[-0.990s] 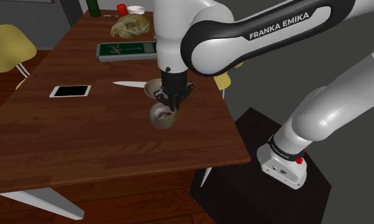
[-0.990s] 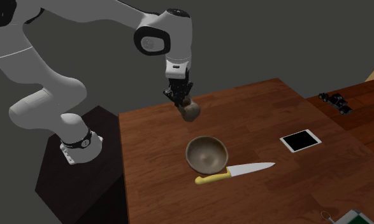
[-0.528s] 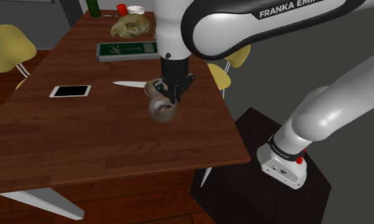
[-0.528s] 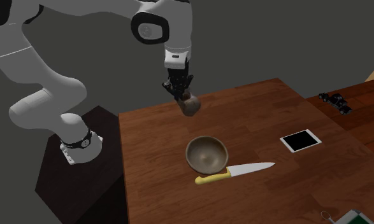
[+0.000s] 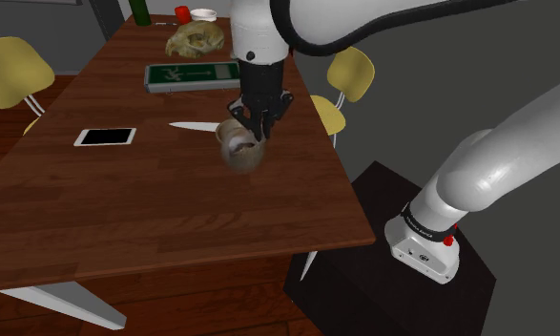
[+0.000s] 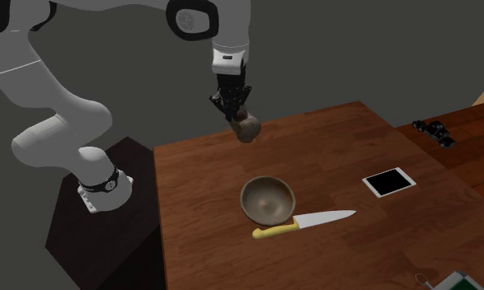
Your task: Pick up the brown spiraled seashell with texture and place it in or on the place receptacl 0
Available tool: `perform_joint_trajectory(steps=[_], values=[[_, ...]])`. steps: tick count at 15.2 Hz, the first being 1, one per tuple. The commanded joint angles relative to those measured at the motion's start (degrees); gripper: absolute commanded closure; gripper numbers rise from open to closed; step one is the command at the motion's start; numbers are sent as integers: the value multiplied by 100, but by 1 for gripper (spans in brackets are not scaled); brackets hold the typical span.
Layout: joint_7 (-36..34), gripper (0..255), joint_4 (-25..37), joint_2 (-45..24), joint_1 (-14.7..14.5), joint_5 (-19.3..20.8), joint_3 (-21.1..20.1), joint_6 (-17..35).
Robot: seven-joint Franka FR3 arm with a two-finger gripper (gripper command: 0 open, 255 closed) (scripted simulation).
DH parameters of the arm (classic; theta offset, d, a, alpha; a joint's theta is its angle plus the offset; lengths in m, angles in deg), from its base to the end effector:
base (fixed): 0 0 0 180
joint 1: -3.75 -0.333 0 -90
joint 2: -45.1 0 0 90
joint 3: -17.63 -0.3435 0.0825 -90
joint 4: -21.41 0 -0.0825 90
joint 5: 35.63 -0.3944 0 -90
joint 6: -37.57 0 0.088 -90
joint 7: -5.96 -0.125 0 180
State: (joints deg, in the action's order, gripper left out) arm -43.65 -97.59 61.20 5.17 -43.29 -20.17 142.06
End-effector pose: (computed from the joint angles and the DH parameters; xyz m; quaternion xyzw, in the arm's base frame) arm 0.3736 0.3211 0.5240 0.9894 -0.1434 0.0046 0.0241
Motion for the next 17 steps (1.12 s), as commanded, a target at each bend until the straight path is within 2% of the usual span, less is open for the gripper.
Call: perform_joint_trajectory(steps=[1,8,16,17], values=[[152,255,167,-111,101,100,106,-80],[712,255,979,-825,515,592,459,-300],[1200,255,2320,-1893,839,1181,743,-713],[1199,255,2235,-1886,839,1178,747,-635]])
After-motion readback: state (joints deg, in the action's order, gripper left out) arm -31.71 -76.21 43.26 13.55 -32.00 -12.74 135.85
